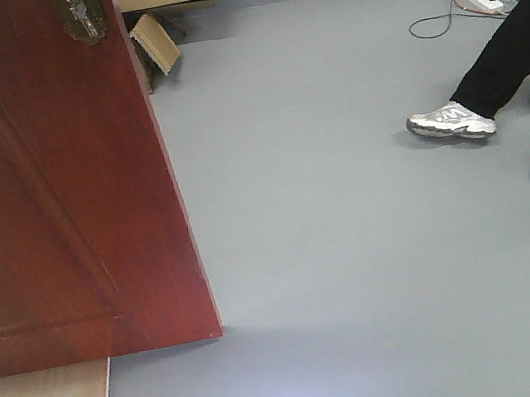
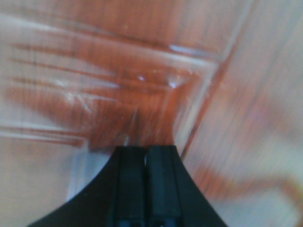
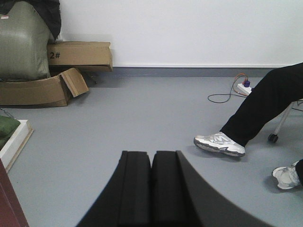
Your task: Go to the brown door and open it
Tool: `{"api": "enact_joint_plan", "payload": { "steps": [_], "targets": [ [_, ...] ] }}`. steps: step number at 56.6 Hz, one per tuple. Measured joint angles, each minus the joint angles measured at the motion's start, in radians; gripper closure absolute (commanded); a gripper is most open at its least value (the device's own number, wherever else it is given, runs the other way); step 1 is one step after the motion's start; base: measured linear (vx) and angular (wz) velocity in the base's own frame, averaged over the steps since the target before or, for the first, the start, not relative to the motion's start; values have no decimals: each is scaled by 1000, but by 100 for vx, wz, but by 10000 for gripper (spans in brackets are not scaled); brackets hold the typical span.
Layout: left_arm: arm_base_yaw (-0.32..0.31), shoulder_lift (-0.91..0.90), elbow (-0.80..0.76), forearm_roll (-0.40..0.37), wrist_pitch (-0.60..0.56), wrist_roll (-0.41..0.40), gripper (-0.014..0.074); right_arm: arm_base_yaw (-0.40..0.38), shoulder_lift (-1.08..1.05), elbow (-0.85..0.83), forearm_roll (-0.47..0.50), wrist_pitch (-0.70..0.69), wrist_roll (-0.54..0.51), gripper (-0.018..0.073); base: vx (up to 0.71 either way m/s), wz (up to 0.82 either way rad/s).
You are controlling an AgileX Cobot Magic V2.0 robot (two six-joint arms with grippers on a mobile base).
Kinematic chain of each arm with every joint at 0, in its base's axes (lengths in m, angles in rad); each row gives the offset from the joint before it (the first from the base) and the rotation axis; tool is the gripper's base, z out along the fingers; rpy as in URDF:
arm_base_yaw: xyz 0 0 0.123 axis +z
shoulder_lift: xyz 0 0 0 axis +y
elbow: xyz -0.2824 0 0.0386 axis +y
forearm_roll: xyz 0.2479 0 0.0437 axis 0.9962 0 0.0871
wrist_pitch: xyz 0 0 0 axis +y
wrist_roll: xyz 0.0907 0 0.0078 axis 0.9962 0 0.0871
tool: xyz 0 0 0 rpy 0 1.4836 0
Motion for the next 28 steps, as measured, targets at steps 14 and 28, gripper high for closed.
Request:
{"api": "enact_joint_plan", "payload": {
  "steps": [14,28],
  "targets": [
    [-78,-234,172,291,73,-210,600,0,0,0,0,0,0,559,0,0],
    [-176,-533,627,378,-275,-316,600,0,0,0,0,0,0,559,0,0]
  ]
}}
